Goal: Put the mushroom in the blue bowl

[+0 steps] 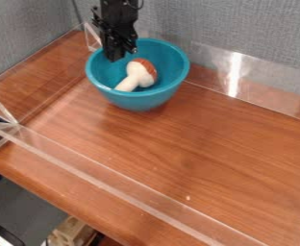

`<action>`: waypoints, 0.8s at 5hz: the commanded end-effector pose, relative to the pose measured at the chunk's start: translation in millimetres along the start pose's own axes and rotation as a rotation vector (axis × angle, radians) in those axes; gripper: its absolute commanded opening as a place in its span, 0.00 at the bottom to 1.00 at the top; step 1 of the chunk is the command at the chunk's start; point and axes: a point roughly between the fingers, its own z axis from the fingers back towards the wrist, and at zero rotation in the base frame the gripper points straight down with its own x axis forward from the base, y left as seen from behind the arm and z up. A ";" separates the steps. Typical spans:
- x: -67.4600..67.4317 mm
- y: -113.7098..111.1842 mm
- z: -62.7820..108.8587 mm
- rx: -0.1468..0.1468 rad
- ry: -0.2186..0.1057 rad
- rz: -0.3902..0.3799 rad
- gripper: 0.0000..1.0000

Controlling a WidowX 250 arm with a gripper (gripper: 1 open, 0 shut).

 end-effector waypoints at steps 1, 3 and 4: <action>17.1 7.6 19.2 0.049 -0.061 -0.010 0.00; 30.9 7.9 9.8 0.050 -0.064 -0.034 0.00; 36.2 7.3 6.7 0.051 -0.066 -0.045 0.00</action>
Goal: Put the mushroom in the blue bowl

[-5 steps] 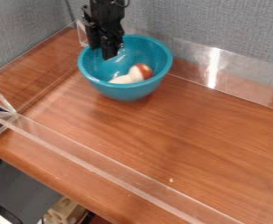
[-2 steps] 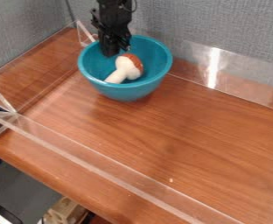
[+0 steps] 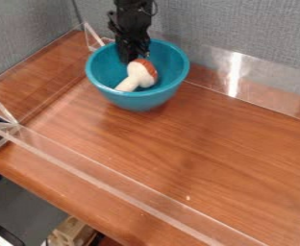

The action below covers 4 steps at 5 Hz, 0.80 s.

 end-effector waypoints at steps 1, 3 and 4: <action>14.3 7.8 22.0 0.047 -0.060 -0.012 0.00; 19.9 5.7 23.0 0.053 -0.071 -0.033 0.00; 21.1 4.4 24.7 0.057 -0.077 -0.042 0.00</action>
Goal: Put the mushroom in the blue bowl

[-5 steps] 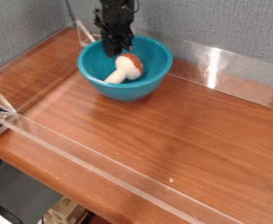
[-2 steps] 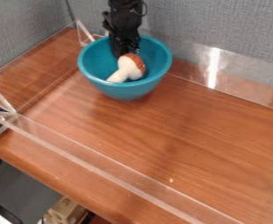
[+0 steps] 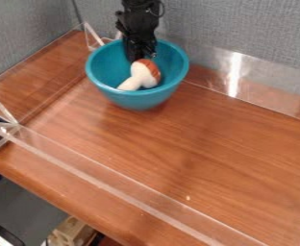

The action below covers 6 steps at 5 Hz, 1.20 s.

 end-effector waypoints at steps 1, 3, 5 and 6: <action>9.5 6.4 24.2 0.051 -0.059 -0.012 0.00; 8.4 2.3 23.4 0.056 -0.065 -0.027 0.00; 9.6 -1.2 20.9 0.061 -0.067 -0.037 1.00; 9.7 -2.8 19.0 0.062 -0.066 -0.039 0.00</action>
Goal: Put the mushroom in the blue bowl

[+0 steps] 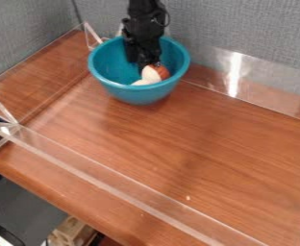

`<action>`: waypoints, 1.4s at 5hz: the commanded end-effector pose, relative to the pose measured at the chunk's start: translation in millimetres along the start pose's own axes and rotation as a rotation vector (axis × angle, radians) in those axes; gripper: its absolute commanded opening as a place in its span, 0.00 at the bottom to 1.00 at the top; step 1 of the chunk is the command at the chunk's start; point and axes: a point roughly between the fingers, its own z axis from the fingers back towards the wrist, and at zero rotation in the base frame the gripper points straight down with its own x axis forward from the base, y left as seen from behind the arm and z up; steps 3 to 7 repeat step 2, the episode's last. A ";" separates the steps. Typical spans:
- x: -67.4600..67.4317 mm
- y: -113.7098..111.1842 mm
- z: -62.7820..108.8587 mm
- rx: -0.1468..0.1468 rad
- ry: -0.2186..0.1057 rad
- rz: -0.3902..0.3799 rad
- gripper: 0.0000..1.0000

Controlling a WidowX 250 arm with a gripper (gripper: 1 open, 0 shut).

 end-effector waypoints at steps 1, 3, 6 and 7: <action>8.7 6.2 27.4 0.052 -0.060 -0.001 0.00; 9.2 3.8 25.8 0.052 -0.061 -0.004 1.00; 9.2 3.8 25.8 0.052 -0.061 -0.004 1.00; 9.2 3.8 25.8 0.052 -0.061 -0.004 1.00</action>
